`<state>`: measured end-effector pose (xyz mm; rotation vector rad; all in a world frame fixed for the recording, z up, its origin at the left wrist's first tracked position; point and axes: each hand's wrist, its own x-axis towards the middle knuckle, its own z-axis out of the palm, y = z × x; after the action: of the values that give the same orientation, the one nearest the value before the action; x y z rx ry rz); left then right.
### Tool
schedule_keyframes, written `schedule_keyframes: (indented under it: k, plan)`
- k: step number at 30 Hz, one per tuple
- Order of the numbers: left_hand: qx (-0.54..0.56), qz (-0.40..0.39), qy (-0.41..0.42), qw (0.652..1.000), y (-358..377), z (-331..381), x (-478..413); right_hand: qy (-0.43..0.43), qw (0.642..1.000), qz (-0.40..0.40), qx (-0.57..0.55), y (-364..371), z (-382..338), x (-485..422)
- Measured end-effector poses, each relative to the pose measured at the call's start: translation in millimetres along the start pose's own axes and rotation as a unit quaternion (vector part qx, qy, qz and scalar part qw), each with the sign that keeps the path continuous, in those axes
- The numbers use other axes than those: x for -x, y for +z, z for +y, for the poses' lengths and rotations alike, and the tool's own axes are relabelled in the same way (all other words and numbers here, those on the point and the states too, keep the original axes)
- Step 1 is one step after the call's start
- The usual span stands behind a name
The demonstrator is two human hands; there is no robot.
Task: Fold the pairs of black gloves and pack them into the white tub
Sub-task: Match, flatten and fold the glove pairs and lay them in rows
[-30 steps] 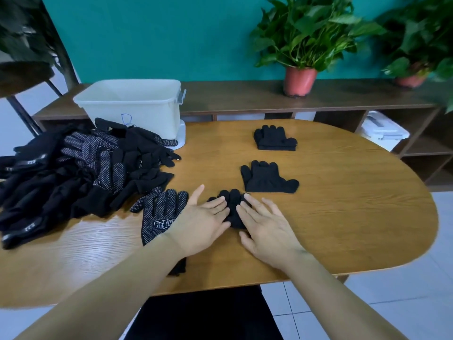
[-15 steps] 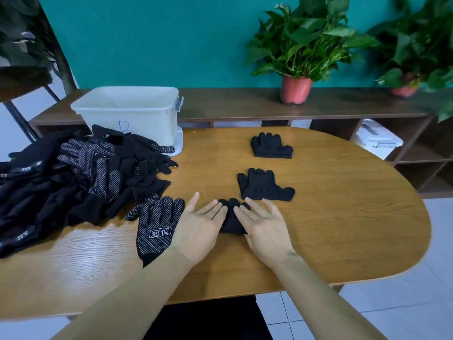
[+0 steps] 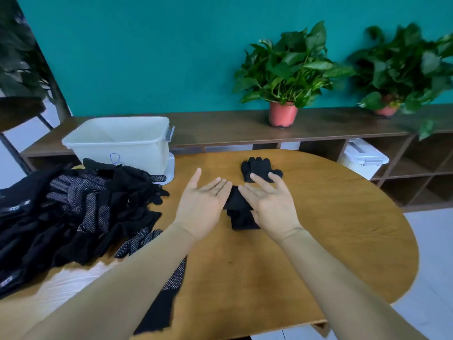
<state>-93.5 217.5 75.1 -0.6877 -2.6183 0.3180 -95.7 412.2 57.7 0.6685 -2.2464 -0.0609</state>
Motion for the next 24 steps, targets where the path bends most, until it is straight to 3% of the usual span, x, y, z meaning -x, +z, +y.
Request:
schedule_keyframes:
  k: [3,13,24]
  plan:
    - [-0.014,-0.056,-0.012,0.998,-2,-1,-35,0.005,1.000,-0.002,0.000,11,27,-16]
    - [0.021,-0.094,-0.009,0.995,41,0,-118,0.015,0.997,-0.070,-0.021,64,90,-37]
    - [0.058,-0.116,-0.004,0.992,79,21,-96,-0.009,0.997,-0.061,-0.045,93,83,3]
